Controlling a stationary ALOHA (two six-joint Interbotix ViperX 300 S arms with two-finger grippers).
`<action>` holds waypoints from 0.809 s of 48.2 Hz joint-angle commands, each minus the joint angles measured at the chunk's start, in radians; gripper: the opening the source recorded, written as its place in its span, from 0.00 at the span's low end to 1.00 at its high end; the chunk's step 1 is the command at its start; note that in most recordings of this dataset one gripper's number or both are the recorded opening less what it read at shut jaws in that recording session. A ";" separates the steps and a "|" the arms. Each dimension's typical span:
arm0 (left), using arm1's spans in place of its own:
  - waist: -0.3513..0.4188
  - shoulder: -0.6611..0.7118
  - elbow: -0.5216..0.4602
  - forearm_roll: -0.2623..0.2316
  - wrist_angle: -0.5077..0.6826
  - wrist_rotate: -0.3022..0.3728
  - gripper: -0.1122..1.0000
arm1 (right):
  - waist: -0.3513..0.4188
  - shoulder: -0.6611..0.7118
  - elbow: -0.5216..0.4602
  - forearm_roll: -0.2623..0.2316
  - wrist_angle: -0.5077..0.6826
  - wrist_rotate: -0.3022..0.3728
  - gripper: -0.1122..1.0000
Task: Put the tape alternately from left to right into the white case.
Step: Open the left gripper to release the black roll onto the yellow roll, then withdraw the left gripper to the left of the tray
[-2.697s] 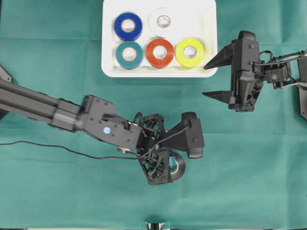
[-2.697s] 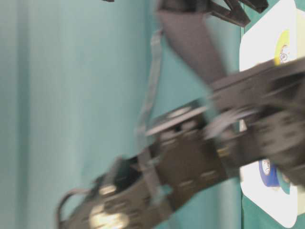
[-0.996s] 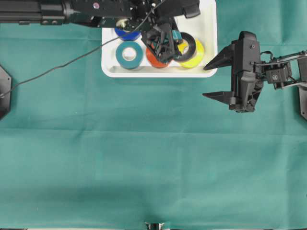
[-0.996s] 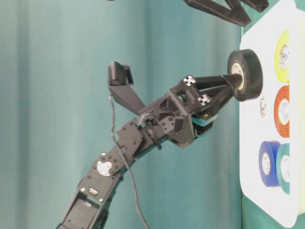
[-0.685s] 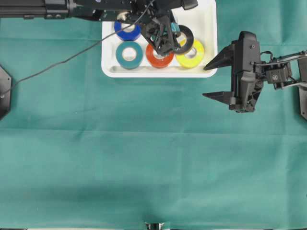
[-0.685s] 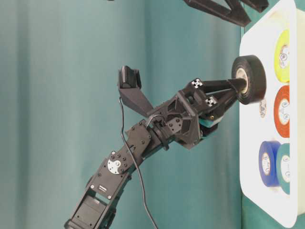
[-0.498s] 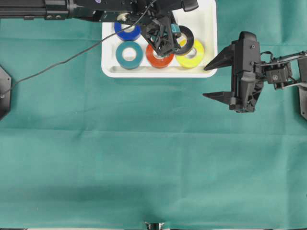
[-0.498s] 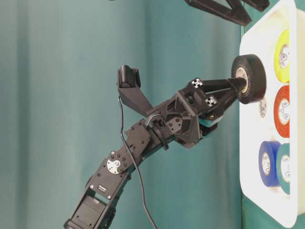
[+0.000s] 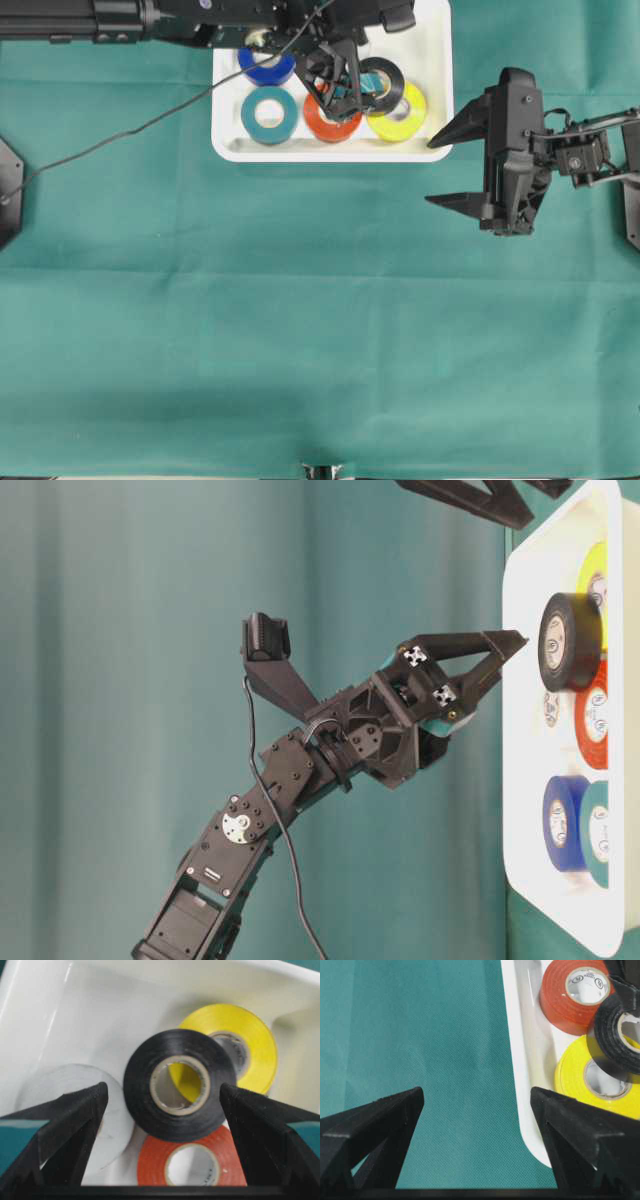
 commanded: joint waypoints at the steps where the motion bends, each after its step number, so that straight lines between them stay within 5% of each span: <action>1: -0.009 -0.055 -0.020 -0.002 -0.008 0.002 1.00 | 0.003 -0.014 -0.006 0.002 -0.008 0.002 0.77; 39: -0.147 -0.310 0.281 -0.005 -0.012 -0.003 1.00 | 0.003 -0.015 -0.009 0.002 -0.008 0.000 0.77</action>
